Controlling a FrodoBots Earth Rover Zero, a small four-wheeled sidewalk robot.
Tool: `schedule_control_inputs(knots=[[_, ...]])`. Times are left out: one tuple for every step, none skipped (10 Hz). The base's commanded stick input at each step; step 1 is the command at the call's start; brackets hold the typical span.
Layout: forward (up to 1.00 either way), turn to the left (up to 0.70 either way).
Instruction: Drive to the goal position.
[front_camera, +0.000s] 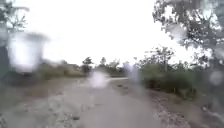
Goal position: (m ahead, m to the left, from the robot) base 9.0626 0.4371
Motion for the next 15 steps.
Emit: schedule_control_inputs(knots=[[0.45, 0.0], [0.45, 0.0], [0.45, 0.0], [0.45, 0.0], [0.45, 0.0], [0.45, 0.0], [0.45, 0.0], [0.45, 0.0], [0.45, 0.0], [0.45, 0.0], [0.45, 0.0], [0.45, 0.0], [0.45, 0.0], [0.45, 0.0], [0.45, 0.0]])
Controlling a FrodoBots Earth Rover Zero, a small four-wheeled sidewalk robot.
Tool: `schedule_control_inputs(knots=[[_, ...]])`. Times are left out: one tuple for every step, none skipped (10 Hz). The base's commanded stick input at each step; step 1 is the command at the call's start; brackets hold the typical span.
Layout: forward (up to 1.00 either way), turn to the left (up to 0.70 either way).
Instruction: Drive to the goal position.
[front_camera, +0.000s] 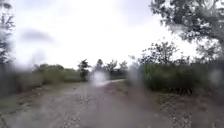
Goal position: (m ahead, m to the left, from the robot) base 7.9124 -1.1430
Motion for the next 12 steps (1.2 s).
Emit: schedule_control_inputs(knots=[[0.45, 0.0], [0.45, 0.0], [0.45, 0.0], [0.45, 0.0], [0.45, 0.0], [0.45, 0.0], [0.45, 0.0], [0.45, 0.0], [0.45, 0.0], [0.45, 0.0], [0.45, 0.0], [0.45, 0.0]])
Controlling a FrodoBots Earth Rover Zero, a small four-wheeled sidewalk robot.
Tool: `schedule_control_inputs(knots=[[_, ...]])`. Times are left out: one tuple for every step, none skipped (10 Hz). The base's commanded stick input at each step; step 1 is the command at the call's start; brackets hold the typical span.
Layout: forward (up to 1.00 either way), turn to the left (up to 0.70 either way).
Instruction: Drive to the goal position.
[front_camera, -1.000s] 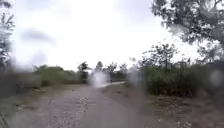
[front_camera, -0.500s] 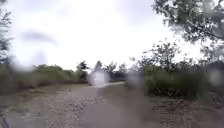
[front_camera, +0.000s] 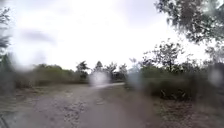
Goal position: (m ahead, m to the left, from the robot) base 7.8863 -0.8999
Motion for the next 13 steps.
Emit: schedule_control_inputs(knots=[[0.45, 0.0], [0.45, 0.0], [0.45, 0.0], [0.45, 0.0], [0.45, 0.0], [0.45, 0.0], [0.45, 0.0], [0.45, 0.0], [0.45, 0.0], [0.45, 0.0], [0.45, 0.0], [0.45, 0.0], [0.45, 0.0]])
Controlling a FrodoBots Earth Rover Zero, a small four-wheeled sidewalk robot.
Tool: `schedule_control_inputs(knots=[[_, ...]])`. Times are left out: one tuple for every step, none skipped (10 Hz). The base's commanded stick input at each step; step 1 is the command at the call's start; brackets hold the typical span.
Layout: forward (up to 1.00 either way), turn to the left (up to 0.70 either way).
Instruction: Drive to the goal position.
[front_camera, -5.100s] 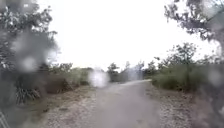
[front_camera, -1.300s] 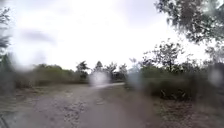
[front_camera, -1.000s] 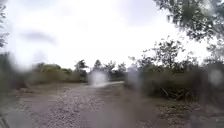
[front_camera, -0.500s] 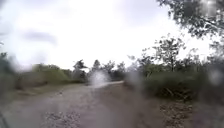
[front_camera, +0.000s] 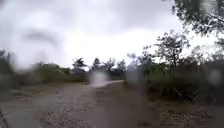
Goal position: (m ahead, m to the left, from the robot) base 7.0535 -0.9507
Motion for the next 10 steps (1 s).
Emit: schedule_control_inputs(knots=[[0.45, 0.0], [0.45, 0.0], [0.45, 0.0], [0.45, 0.0], [0.45, 0.0], [0.45, 0.0], [0.45, 0.0], [0.45, 0.0], [0.45, 0.0], [0.45, 0.0]])
